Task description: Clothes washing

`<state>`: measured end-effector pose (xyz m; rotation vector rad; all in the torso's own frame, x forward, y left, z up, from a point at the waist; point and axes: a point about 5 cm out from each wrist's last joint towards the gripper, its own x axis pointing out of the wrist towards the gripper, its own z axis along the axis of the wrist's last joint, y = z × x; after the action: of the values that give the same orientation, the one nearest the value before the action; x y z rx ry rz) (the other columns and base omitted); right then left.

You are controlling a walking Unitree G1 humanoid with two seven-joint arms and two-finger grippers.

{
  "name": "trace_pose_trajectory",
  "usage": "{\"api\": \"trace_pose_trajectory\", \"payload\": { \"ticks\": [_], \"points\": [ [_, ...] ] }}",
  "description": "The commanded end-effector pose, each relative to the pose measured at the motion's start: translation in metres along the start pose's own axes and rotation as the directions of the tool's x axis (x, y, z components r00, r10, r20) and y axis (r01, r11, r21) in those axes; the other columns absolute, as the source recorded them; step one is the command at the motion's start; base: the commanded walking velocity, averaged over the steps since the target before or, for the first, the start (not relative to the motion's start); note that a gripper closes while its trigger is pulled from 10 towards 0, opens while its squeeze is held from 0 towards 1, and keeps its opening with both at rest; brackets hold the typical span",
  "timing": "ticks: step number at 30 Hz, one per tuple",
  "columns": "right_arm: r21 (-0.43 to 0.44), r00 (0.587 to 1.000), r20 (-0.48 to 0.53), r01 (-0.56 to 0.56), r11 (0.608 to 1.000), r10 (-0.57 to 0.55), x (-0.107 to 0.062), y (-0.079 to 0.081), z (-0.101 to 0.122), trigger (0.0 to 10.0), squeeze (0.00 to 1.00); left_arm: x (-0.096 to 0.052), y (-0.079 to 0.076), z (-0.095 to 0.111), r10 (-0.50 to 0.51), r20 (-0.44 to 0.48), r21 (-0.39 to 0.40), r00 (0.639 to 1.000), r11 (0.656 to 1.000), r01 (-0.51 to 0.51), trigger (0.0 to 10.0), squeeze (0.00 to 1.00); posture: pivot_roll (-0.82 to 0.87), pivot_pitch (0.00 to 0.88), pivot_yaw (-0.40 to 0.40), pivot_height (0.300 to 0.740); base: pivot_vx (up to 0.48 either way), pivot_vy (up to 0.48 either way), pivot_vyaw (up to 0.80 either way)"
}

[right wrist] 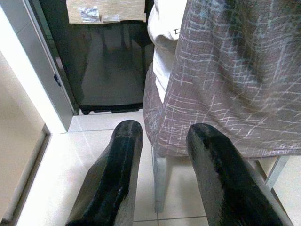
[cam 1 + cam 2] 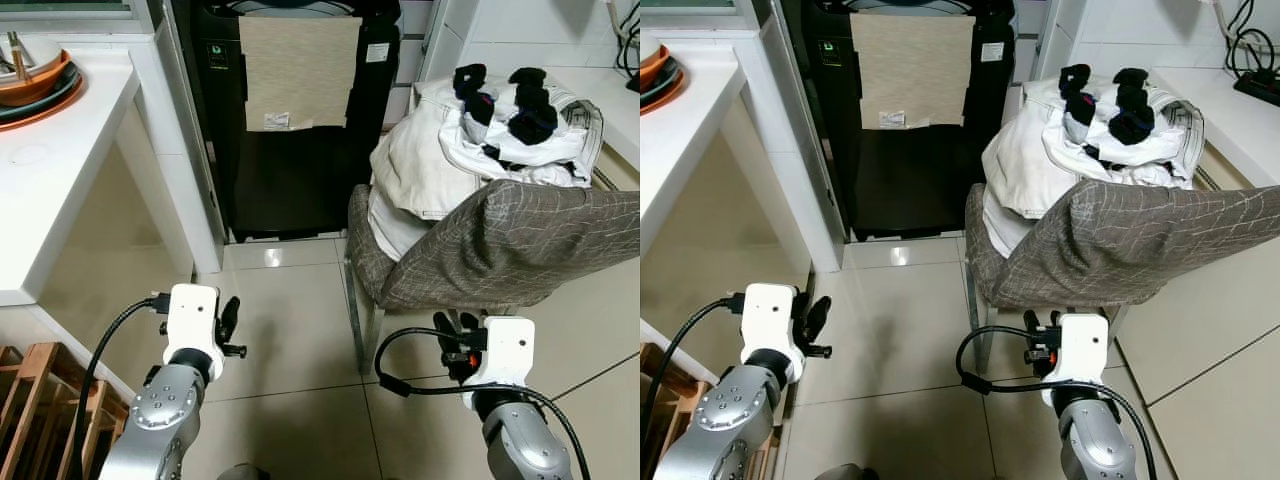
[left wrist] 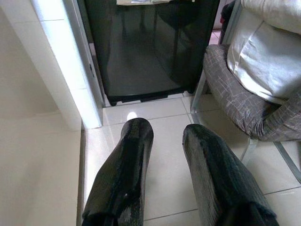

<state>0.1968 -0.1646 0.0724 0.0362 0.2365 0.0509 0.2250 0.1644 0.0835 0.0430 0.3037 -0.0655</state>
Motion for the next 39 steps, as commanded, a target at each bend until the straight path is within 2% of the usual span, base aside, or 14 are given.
{"api": "trace_pose_trajectory", "payload": {
  "ticks": [1,8,9,10,14,25,26,27,29,30,36,37,38,39],
  "points": [
    [-0.005,1.000,-0.016,0.006,1.000,-0.006,0.000,-0.001,-0.002,10.0,0.00,0.001,0.000,0.000,0.003,0.003,0.007,1.000,1.000,-0.003,10.0,0.00,0.01,0.034,0.001,0.740,0.000,0.000,0.00],
    [-0.005,1.000,-0.016,0.006,1.000,-0.006,0.000,-0.001,-0.002,10.0,0.00,0.001,0.000,0.000,0.003,0.003,0.007,1.000,1.000,-0.003,10.0,0.00,0.01,0.034,0.001,0.740,0.000,0.000,0.00],
    [0.006,0.999,-0.030,0.013,1.000,-0.012,0.001,-0.001,-0.003,10.0,0.00,0.001,0.000,0.002,0.008,0.018,0.010,1.000,1.000,-0.008,10.0,0.00,0.00,0.000,0.000,0.740,0.000,0.000,0.00],
    [0.019,1.000,0.004,-0.004,1.000,0.003,0.008,0.003,0.002,10.0,1.00,0.006,0.001,0.010,-0.011,0.034,0.014,0.999,1.000,0.010,10.0,1.00,0.01,0.017,0.016,0.740,0.000,0.000,0.00],
    [0.035,0.998,0.063,-0.028,0.999,0.026,0.019,0.009,0.010,10.0,1.00,0.014,0.002,0.022,-0.036,0.053,0.016,0.998,0.999,0.035,10.0,1.00,0.01,0.017,0.014,0.740,0.000,0.000,0.00],
    [0.054,0.996,0.076,-0.050,0.997,0.046,0.020,0.012,0.012,10.0,1.00,0.016,0.002,0.026,-0.041,0.071,0.005,0.997,0.999,0.040,10.0,1.00,0.01,0.018,0.008,0.740,0.000,0.000,0.00],
    [0.053,0.996,0.078,-0.055,0.997,0.050,0.020,0.013,0.013,10.0,1.00,0.016,0.002,0.027,-0.037,0.077,-0.005,0.996,0.999,0.037,10.0,1.00,0.01,0.019,0.006,0.740,0.000,0.000,0.00],
    [0.049,0.995,0.079,-0.060,0.997,0.056,0.019,0.012,0.013,10.0,1.00,0.016,0.001,0.028,-0.036,0.078,-0.051,0.996,0.998,0.040,10.0,1.00,0.02,0.016,-0.004,0.740,0.000,0.000,0.00],
    [0.042,0.996,0.078,-0.054,0.998,0.050,0.019,0.011,0.013,10.0,1.00,0.016,0.000,0.030,-0.041,0.085,-0.063,0.996,0.997,0.047,10.0,1.00,0.02,0.015,-0.007,0.740,0.000,0.000,0.00],
    [0.028,0.994,0.088,-0.073,0.997,0.070,0.017,0.011,0.016,10.0,1.00,0.016,-0.003,0.036,-0.072,0.116,-0.028,0.991,0.997,0.076,10.0,1.00,0.02,0.014,-0.017,0.740,0.000,0.000,0.00],
    [-0.027,0.991,0.087,-0.101,0.995,0.103,0.019,0.016,0.019,10.0,1.00,0.015,-0.010,0.040,-0.114,0.139,0.045,0.984,0.993,0.109,10.0,1.00,0.01,0.014,-0.014,0.740,0.000,0.000,0.00],
    [-0.002,0.995,0.070,-0.073,0.997,0.073,0.020,0.015,0.017,10.0,1.00,0.016,-0.012,0.038,-0.112,0.125,0.079,0.986,0.992,0.103,10.0,1.00,0.01,0.014,-0.010,0.740,0.000,0.000,0.00],
    [0.019,0.997,0.059,-0.055,0.998,0.054,0.020,0.014,0.015,10.0,1.00,0.017,-0.012,0.037,-0.109,0.122,0.086,0.986,0.991,0.099,10.0,0.89,0.01,0.015,-0.009,0.740,0.000,0.000,-0.80],
    [0.032,0.998,0.051,-0.043,0.999,0.041,0.020,0.013,0.014,10.0,1.00,0.017,-0.013,0.037,-0.107,0.120,0.088,0.987,0.991,0.097,10.0,0.89,0.01,0.015,-0.008,0.740,0.000,0.000,-0.80]
  ]
}}
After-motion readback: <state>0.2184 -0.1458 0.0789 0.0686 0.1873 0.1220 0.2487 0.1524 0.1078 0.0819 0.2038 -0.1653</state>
